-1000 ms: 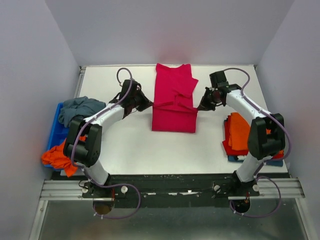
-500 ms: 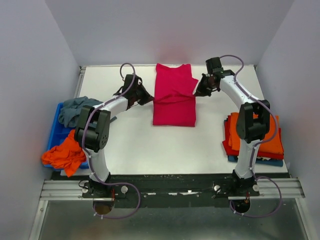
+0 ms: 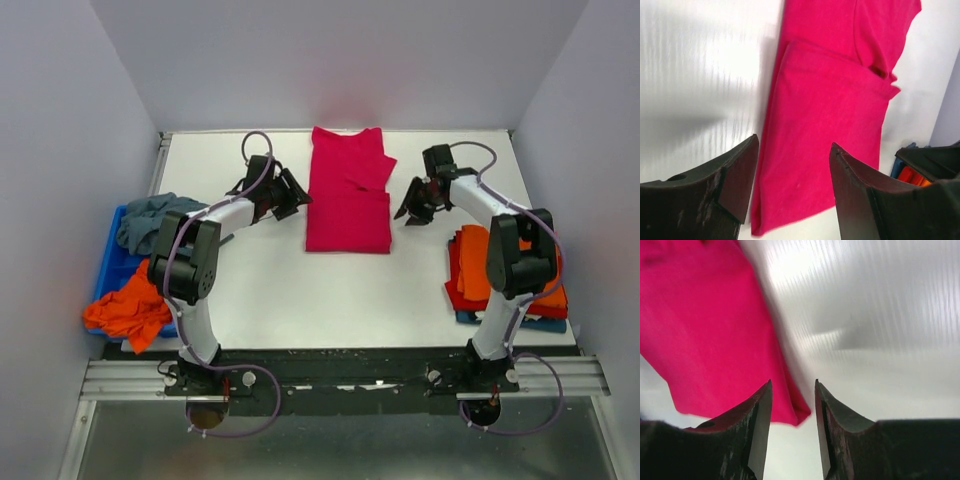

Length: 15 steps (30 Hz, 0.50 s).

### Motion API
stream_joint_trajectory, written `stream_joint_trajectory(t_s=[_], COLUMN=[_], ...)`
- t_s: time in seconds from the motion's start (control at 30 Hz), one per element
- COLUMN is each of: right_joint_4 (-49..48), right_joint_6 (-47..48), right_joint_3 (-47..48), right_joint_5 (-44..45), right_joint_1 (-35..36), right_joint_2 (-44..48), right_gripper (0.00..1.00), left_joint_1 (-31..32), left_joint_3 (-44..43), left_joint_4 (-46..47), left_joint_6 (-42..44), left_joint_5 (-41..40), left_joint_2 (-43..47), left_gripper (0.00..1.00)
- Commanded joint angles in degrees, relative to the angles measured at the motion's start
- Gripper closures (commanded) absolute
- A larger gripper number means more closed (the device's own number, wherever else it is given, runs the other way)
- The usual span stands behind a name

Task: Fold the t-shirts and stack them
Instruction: Fold the folded rectangular tshirt in 1/3 of the way

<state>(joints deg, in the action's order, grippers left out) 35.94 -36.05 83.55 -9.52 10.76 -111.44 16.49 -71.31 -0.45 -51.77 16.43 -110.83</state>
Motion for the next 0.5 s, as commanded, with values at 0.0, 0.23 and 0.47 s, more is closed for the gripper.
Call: stream_joint_trajectory(t_s=[0.0, 0.23, 0.47], right_joint_4=[-7.7, -12.1, -14.1], right_joint_6=[1.0, 2.9, 4.1], right_joint_3=[-11.4, -20.2, -21.0], right_joint_5=[-4.5, -10.3, -12.0], right_joint_1=[1.3, 2.3, 2.6], right_joint_2=[7.7, 10.5, 8.6], right_gripper=[0.55, 0.57, 0.55], left_joint_1=[2.3, 4.9, 5.4], left_joint_3=[7.8, 16.7, 18.0], left_joint_4=[-2.3, 0.1, 0.2], left_joint_6=[3.0, 2.0, 2.5], left_joint_5=[-3.0, -1.2, -0.4], left_joint_2=[9.5, 12.2, 10.7], left_gripper=[0.33, 0.47, 0.51])
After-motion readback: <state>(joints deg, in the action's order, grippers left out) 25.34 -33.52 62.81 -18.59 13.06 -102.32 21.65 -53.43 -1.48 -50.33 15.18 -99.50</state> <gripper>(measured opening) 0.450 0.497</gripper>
